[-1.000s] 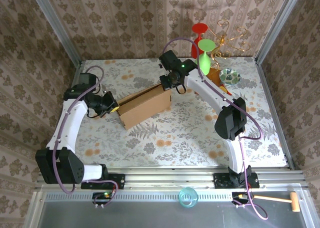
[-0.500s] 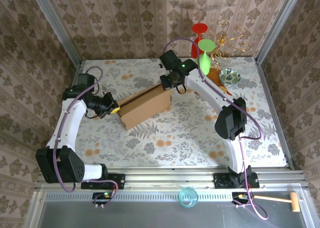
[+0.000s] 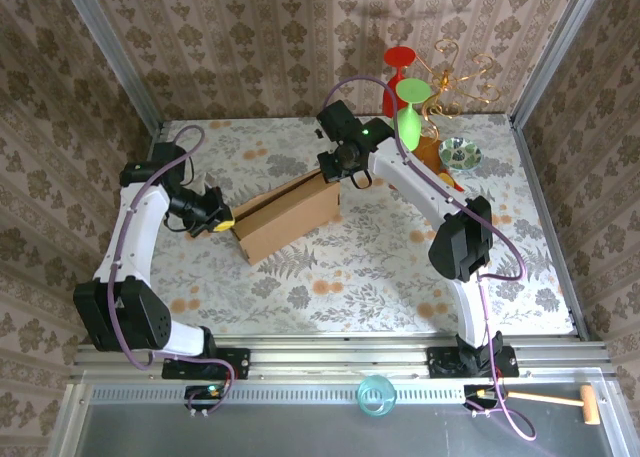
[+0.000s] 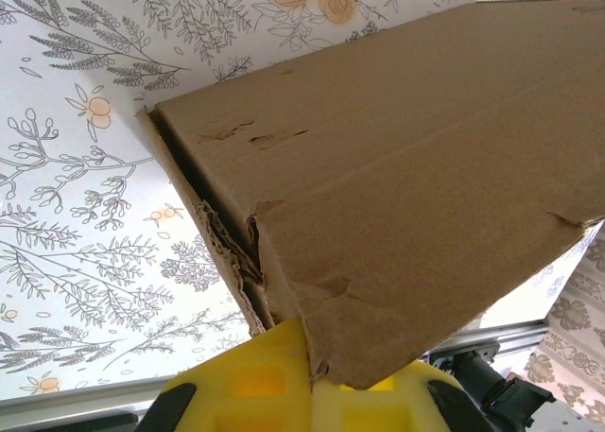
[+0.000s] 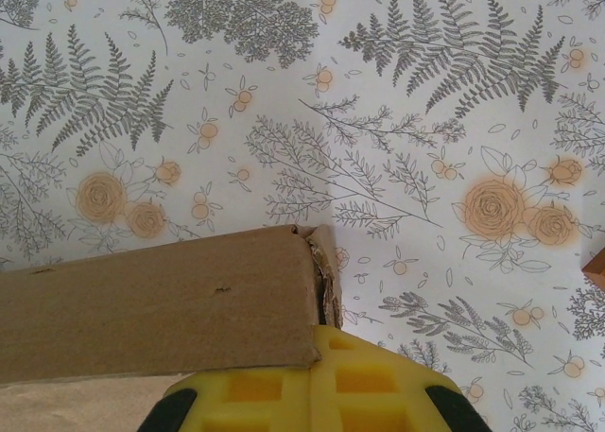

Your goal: Fold the paper box

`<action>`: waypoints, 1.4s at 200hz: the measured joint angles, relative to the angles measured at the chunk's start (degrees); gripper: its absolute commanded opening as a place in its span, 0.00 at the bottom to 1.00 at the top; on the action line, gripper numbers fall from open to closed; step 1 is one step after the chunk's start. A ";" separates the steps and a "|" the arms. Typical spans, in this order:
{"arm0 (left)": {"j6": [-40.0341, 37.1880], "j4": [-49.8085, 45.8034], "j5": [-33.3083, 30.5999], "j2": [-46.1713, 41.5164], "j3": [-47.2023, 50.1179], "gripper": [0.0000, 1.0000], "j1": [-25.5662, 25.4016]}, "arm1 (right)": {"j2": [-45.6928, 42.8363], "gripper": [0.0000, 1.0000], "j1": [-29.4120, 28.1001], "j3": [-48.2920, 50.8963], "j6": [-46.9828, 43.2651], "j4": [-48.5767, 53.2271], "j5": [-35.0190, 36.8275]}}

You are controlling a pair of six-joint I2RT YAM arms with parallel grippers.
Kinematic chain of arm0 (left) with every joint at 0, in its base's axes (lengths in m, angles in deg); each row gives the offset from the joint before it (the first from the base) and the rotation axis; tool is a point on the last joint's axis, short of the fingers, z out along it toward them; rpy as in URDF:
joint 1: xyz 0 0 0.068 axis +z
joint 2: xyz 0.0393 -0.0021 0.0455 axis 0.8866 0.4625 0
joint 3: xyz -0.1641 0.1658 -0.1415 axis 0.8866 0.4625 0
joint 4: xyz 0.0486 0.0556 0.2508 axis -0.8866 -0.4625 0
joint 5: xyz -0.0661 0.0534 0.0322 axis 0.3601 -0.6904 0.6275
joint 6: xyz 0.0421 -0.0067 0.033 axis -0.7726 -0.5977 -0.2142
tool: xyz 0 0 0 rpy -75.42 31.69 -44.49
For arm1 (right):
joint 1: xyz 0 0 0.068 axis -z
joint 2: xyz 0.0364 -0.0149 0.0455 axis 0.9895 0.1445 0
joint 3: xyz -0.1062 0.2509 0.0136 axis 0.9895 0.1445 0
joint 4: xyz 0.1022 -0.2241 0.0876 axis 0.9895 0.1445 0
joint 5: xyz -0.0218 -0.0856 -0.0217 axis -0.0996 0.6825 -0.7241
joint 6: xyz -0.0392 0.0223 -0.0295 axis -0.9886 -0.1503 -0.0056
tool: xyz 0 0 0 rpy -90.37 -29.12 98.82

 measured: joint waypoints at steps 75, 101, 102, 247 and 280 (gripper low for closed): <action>-2.29 -0.24 -0.66 -0.31 0.42 0.00 -0.02 | 0.17 0.00 -0.11 -0.22 0.09 0.04 -0.22; -2.27 1.55 -0.74 -1.79 2.16 0.00 -0.07 | 0.17 0.00 -0.11 -0.22 0.24 0.04 -0.24; -2.27 1.57 -0.72 -1.86 2.19 0.00 -0.07 | 0.17 0.00 -0.11 -0.22 0.24 0.04 -0.24; -3.87 7.39 -4.44 -6.84 7.08 0.00 -2.12 | 0.17 0.00 -0.15 -0.22 1.29 -0.13 -0.22; -3.98 9.05 -5.16 -8.11 8.61 0.00 -2.56 | 0.17 0.00 -0.17 -0.20 1.29 -0.15 -0.22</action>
